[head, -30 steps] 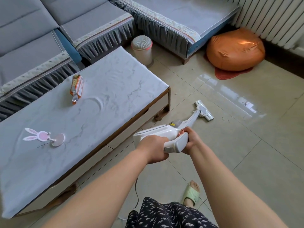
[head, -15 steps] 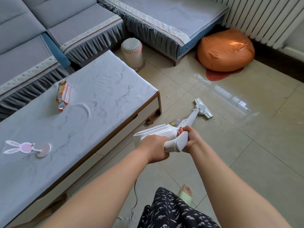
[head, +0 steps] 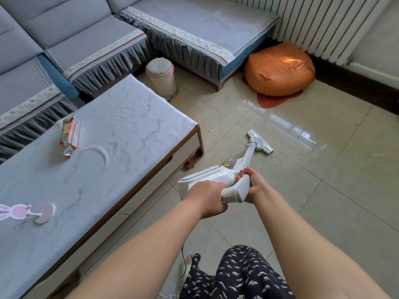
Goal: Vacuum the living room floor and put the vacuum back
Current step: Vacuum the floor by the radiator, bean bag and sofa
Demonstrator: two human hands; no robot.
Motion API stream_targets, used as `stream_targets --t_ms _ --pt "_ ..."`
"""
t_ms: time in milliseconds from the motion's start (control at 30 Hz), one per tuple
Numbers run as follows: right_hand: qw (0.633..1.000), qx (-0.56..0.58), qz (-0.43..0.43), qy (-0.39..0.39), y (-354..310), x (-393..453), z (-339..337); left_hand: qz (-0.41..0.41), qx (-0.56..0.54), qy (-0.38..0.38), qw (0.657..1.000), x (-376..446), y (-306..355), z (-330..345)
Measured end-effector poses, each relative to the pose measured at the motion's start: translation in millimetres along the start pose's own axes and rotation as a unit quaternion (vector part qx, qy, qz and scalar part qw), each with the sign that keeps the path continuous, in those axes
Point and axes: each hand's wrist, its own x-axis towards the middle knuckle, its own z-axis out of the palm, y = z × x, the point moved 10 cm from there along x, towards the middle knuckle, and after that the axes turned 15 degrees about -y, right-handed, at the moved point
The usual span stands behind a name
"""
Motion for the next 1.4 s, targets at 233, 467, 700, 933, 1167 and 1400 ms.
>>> stream_targets --t_ms 233,467,700,933,1167,1400 --pt "1.000 0.012 -0.013 0.010 43 7 15 0.018 0.005 -0.007 1.000 -26 -38 6" --pt "0.999 0.023 -0.040 0.025 95 12 47 0.050 0.050 -0.008 0.997 -58 -81 0" --pt "0.992 0.100 -0.059 0.039 155 19 84 0.067 0.116 -0.038 0.990 -87 -134 -12" --pt "0.981 0.162 -0.103 0.011 170 35 106 0.097 0.178 -0.044 0.978 -90 -153 -34" --pt "0.978 0.165 -0.130 0.003 142 49 108 0.114 0.205 -0.046 0.971 -62 -147 -52" --pt "0.978 0.158 -0.138 -0.001 102 47 94 0.130 0.211 -0.063 0.967 -28 -120 -51"
